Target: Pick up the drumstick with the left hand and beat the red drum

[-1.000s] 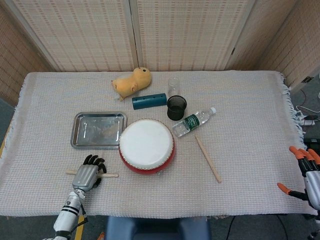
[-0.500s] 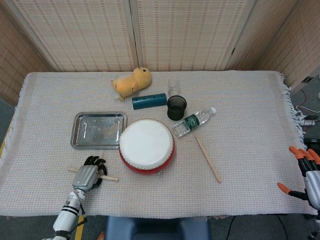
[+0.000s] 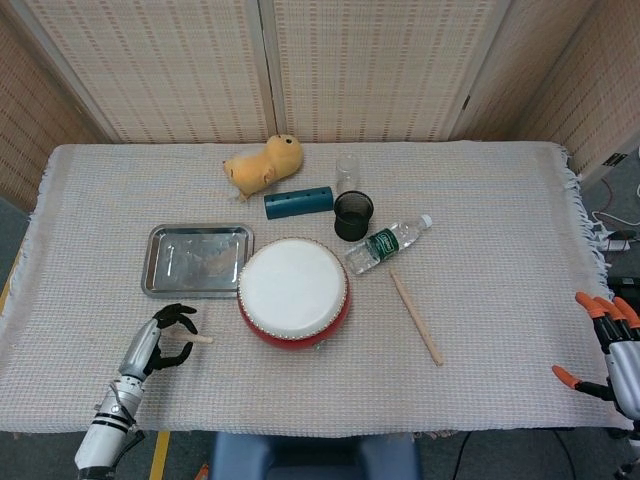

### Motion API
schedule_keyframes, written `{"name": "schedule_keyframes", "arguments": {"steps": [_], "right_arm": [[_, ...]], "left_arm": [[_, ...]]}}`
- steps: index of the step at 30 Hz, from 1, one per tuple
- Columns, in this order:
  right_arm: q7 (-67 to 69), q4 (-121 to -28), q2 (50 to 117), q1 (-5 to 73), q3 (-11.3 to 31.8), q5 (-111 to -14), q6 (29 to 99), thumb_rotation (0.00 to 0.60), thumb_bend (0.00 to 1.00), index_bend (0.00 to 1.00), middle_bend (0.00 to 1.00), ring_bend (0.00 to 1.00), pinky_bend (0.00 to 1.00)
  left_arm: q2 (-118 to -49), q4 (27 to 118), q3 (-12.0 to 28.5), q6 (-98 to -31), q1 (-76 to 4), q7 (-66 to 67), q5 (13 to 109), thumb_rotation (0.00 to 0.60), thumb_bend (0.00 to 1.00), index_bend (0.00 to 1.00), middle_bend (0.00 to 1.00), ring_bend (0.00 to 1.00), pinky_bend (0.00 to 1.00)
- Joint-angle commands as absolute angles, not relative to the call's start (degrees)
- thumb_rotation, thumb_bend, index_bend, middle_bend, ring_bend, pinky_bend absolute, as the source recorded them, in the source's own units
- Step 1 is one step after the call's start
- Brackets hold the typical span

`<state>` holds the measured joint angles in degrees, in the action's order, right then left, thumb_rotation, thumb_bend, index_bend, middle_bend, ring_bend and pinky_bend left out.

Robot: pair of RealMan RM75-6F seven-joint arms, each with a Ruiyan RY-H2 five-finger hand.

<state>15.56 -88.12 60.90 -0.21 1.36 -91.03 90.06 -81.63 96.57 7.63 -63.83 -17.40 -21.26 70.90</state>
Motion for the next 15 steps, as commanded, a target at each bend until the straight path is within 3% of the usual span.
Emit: {"name": "schedule_keyframes", "arguments": {"steps": [1, 8, 15], "right_arm": [[15.35, -88.31, 60.86, -0.16, 1.33, -91.13, 90.04, 0.6, 0.09, 0.04, 0.13, 0.0, 0.04], [14.55, -89.09, 60.57, -0.3, 1.25, -91.11, 90.21, 0.6, 0.09, 0.04, 0.13, 0.0, 0.04], [13.76, -89.79, 60.41, -0.35, 1.17, -91.13, 90.21, 0.6, 0.09, 0.04, 0.13, 0.0, 0.04]], "left_arm": [[-73.05, 99.02, 10.67, -58.5, -15.18, -54.24, 76.43, 0.6, 0.41, 0.53, 0.24, 0.11, 0.08], [-70.54, 93.02, 8.21, -54.5, -16.97, -83.53, 85.92, 0.6, 0.41, 0.53, 0.26, 0.13, 0.1], [-70.45, 85.2, 3.42, -57.09, -20.42, -115.52, 95.85, 0.6, 0.41, 0.53, 0.26, 0.13, 0.1]]}}
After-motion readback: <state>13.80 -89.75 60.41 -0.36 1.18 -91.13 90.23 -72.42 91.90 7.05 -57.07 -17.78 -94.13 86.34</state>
